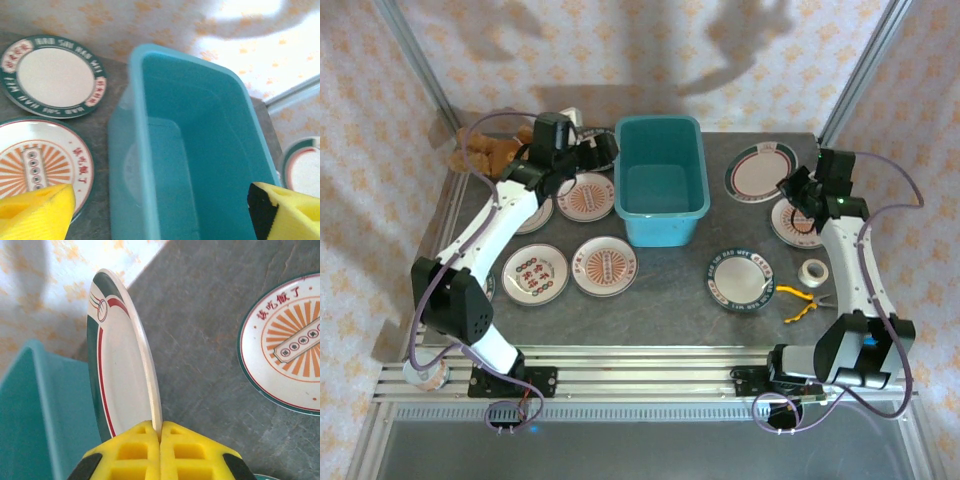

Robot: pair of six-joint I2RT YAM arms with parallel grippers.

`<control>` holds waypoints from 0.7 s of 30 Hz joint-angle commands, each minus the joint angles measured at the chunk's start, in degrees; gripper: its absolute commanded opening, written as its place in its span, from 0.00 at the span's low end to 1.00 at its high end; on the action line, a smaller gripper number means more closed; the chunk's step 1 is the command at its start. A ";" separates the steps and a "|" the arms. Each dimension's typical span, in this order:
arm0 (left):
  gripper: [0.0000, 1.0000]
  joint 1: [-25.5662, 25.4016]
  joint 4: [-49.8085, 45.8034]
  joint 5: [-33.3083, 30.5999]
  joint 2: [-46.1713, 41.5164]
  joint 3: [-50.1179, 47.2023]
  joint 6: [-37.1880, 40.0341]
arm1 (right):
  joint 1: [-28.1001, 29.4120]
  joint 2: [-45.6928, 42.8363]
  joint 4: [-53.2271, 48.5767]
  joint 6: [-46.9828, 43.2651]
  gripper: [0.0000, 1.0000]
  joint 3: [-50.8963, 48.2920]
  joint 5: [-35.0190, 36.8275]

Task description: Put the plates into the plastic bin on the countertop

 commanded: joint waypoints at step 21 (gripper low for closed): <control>0.83 4.24 -11.02 7.20 2.88 -5.45 12.74 | 22.75 9.41 2.36 15.35 0.00 19.00 10.85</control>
